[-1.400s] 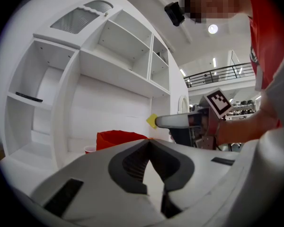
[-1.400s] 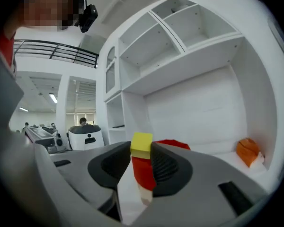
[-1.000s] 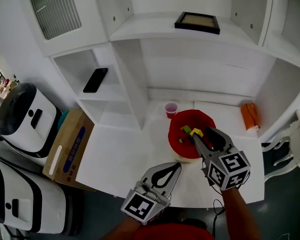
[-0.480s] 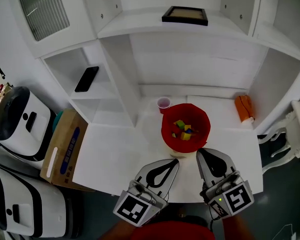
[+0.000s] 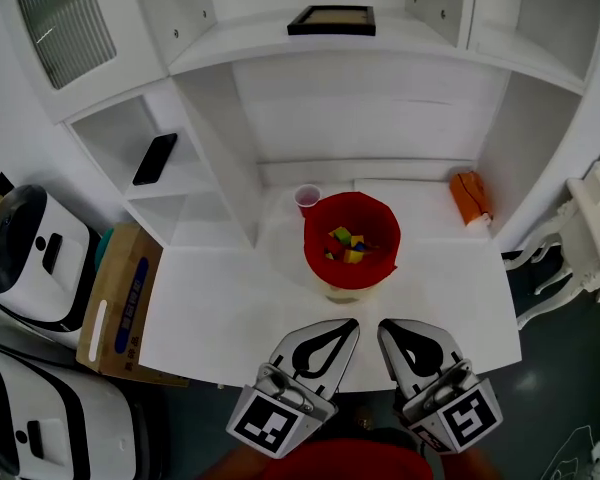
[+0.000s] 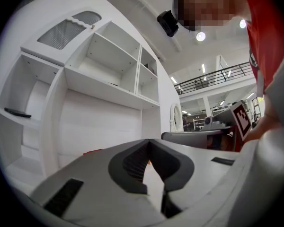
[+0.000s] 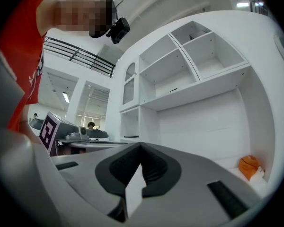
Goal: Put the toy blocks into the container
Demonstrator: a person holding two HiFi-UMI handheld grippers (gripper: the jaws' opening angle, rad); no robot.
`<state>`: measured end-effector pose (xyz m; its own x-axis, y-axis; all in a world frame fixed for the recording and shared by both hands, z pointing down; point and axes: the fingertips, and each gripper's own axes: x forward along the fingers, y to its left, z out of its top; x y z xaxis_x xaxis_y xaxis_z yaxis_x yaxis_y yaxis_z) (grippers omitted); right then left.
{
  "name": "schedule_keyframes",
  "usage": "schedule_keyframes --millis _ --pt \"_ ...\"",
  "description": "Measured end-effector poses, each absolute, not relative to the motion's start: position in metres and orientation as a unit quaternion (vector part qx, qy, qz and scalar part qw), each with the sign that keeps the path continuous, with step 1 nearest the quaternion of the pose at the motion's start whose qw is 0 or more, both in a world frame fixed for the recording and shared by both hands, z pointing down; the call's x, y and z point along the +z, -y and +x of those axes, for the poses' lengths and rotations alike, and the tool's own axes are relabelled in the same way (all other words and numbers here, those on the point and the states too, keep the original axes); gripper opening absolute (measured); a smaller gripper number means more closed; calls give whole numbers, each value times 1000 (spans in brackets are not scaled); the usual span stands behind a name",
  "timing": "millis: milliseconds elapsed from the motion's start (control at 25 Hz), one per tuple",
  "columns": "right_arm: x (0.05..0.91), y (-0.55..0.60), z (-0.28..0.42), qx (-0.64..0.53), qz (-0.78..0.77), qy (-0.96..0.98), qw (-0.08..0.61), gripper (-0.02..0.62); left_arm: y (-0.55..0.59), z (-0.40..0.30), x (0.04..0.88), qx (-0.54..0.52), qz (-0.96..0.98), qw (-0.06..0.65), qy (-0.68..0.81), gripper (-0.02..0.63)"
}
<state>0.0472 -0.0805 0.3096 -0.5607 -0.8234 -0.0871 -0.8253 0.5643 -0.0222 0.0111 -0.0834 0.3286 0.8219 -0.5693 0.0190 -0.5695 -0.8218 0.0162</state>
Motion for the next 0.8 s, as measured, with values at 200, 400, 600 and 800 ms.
schedule_keyframes --millis 200,400,600,800 --pt "317 69 46 10 -472 -881 30 5 74 17 332 11 956 15 293 12" --pt "318 66 48 9 -472 -881 31 5 70 19 335 13 957 19 291 12" --pt "315 65 49 11 -469 -883 34 5 70 19 334 12 956 16 293 12" --pt "318 66 49 5 -466 -884 33 5 70 18 335 14 955 20 296 12"
